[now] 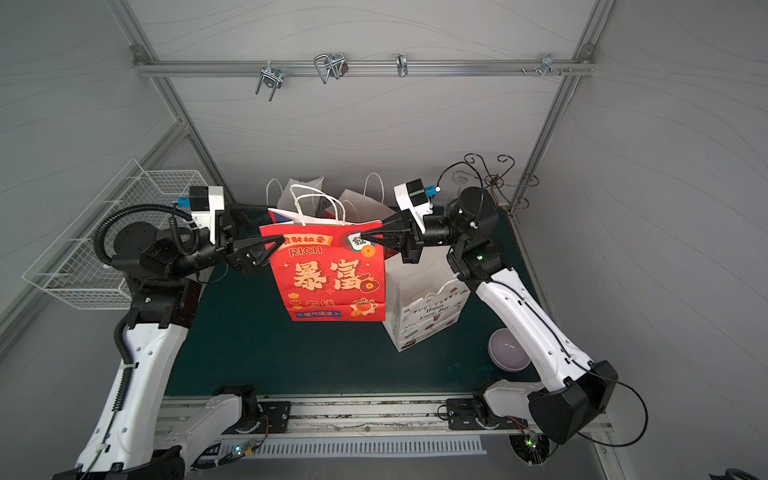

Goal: Put away the paper bag
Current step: Press the paper bag at the center of the board.

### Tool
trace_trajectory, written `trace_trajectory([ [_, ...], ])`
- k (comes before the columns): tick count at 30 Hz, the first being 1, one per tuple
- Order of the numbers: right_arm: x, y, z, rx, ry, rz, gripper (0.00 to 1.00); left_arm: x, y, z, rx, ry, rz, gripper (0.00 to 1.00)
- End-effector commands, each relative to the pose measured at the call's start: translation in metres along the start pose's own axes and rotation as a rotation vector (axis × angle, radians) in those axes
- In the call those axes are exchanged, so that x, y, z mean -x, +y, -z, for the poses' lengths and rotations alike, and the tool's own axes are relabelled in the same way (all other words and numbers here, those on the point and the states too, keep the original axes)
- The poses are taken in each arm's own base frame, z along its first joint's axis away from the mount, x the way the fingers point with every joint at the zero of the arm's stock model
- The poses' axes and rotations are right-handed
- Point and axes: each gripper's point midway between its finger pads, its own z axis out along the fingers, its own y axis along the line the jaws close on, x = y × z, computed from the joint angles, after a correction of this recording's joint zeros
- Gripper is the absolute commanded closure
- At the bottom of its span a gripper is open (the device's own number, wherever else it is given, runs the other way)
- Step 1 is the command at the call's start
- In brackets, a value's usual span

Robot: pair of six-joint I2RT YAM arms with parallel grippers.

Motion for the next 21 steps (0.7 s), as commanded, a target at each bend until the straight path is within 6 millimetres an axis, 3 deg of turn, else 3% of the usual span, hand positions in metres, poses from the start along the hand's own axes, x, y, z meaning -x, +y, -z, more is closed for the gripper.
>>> trace_trajectory([
  [1,0.012,0.005,-0.003,0.025,-0.018,0.038,1.0,0.014,-0.028,-0.003,-0.134,-0.005,-0.069,0.18],
  [4,0.009,0.001,-0.007,0.014,-0.019,0.035,1.0,0.011,-0.03,-0.007,-0.162,0.014,-0.062,0.43],
  [9,0.003,-0.006,-0.009,-0.039,-0.009,0.026,1.0,0.011,-0.03,-0.008,-0.169,0.022,-0.083,0.72],
  [11,0.0,-0.009,-0.009,-0.061,-0.004,0.018,1.0,0.01,-0.029,-0.008,-0.169,0.028,-0.092,0.98],
  [14,-0.004,-0.012,-0.008,-0.083,0.016,0.015,1.0,0.007,-0.029,-0.007,-0.156,0.038,-0.105,1.0],
  [16,-0.007,-0.013,-0.008,-0.094,0.037,-0.002,0.76,0.004,-0.028,-0.007,-0.149,0.044,-0.112,1.0],
  [18,-0.009,-0.01,-0.011,-0.083,0.061,-0.014,0.63,0.002,-0.026,-0.006,-0.135,0.047,-0.115,1.0],
  [21,-0.01,-0.007,-0.016,-0.07,0.089,-0.024,0.56,-0.001,-0.023,-0.006,-0.116,0.058,-0.109,1.0],
])
